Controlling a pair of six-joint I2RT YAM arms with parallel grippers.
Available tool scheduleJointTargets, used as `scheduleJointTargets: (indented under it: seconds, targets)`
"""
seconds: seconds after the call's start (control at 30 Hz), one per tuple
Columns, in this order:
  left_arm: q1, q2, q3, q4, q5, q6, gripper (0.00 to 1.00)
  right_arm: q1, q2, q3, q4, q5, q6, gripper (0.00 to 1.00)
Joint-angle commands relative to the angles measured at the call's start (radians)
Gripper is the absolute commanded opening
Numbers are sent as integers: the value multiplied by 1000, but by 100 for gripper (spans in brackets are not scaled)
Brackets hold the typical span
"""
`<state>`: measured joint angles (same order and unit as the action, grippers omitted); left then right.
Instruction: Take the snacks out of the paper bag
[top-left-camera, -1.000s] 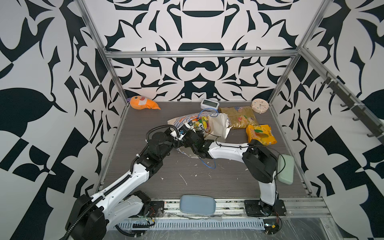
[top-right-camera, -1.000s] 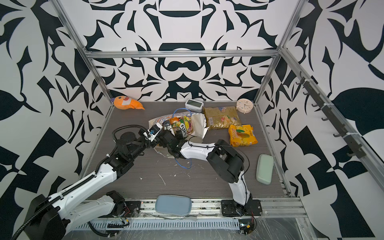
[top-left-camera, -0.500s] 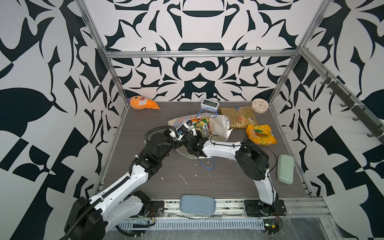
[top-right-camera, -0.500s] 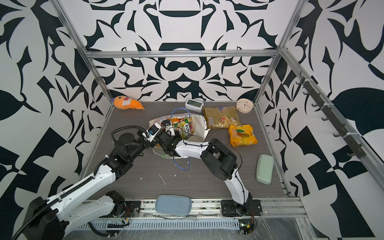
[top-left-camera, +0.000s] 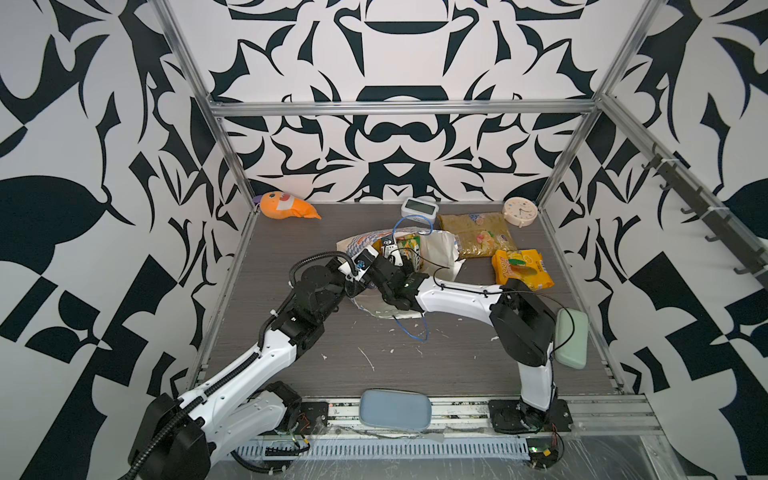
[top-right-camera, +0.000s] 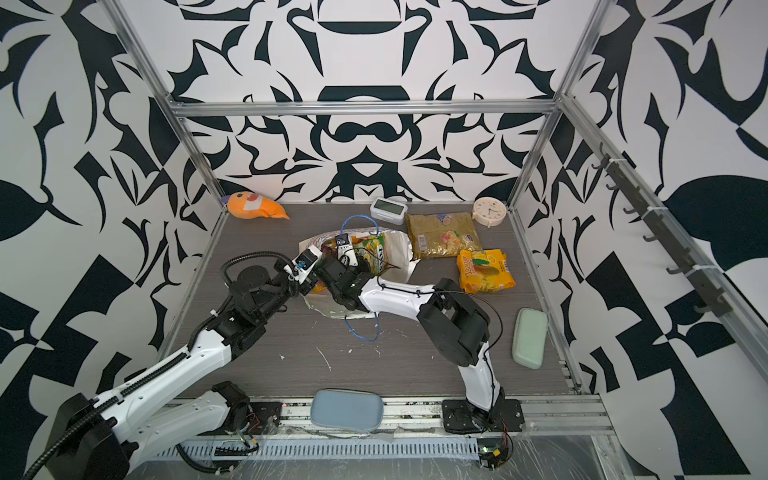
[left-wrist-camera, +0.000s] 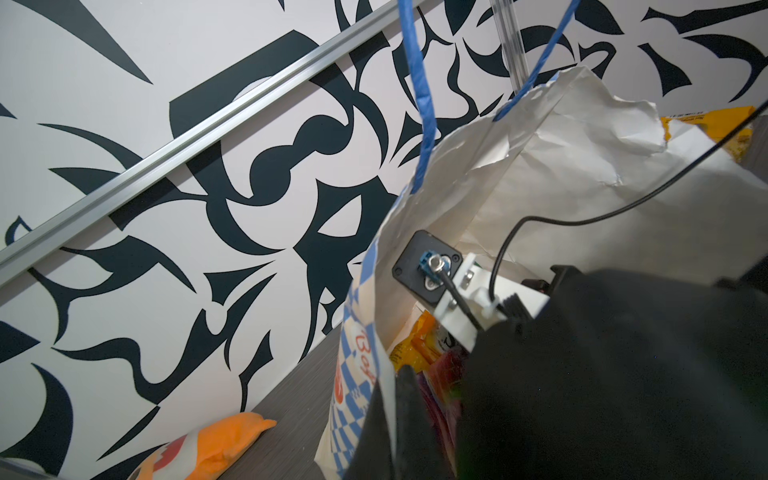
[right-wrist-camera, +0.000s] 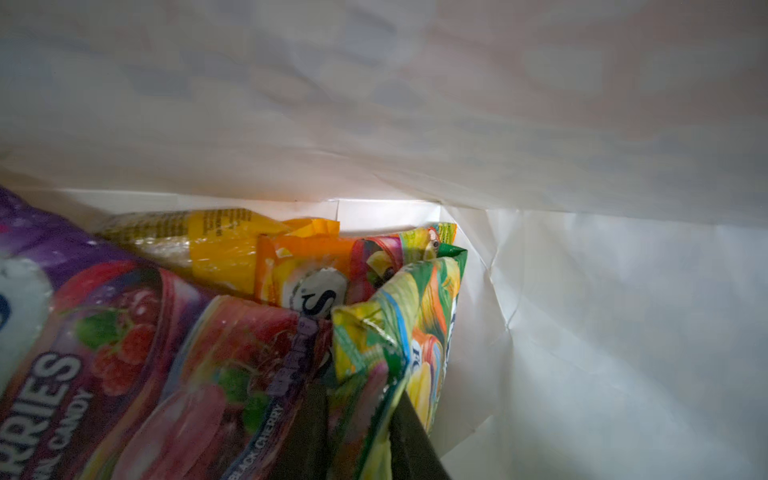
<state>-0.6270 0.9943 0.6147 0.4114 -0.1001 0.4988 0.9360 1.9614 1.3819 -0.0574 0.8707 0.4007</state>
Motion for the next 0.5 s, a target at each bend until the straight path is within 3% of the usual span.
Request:
scheduleJointTargets:
  seconds: [0.0,0.13,0.37,0.47]
  targets:
    - [-5,-5,-8,49,12,13,0,-37,-68,-26,-39,-21,88,26]
    - [-5,-3,-8,51,7,12,0,-73,-97,-39,-90,-81,162,29]
    - [-5,-6,-5,46,5,12,0,-130,-117,-53,-149,-165,267,46]
    - [-5,-5,-6,46,5,11,0,-150,-111,-74,-144,-200,299,47]
